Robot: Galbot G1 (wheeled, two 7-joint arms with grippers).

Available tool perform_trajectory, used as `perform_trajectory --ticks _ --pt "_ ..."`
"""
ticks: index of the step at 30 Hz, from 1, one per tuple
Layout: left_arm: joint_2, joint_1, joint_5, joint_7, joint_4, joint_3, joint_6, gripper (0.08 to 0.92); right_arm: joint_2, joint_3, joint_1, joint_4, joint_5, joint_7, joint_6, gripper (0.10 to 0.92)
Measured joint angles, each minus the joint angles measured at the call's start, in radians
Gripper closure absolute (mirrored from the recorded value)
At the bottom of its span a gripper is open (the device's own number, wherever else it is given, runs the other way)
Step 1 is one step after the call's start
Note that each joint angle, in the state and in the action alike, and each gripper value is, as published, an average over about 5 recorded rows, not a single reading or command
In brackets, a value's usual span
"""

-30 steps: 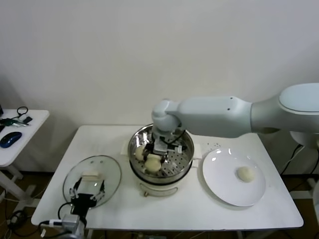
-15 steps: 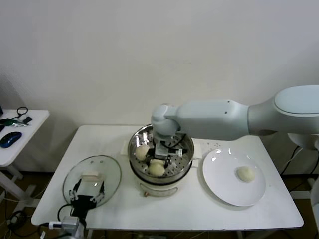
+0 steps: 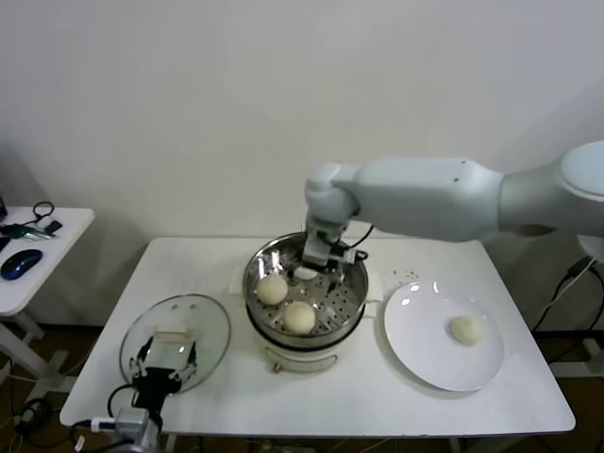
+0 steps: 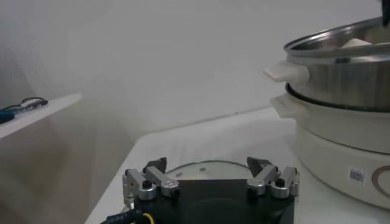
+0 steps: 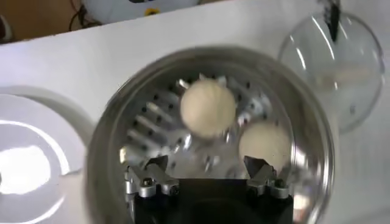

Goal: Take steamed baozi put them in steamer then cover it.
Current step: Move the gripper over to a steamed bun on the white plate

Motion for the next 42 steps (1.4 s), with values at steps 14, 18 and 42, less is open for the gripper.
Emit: perform_trajectory --ticks 14,18,42 --pt "0.013 -0.016 -0.001 0.002 0.014 0.003 0.004 0.177 -0.379 -0.14 0.014 -0.07 0.119 -0.015 -0.206 0.203" --pt "0.014 -0.02 0.0 0.003 0.017 0.002 0.005 0.177 -0.452 -0.105 -0.07 -0.088 0.084 0.006 -0.265 0.203" --pt "-0.001 -0.003 0.012 0.0 0.019 0.002 0.0 0.177 -0.522 0.186 -0.5 -0.227 -0.09 0.059 -0.408 0.203"
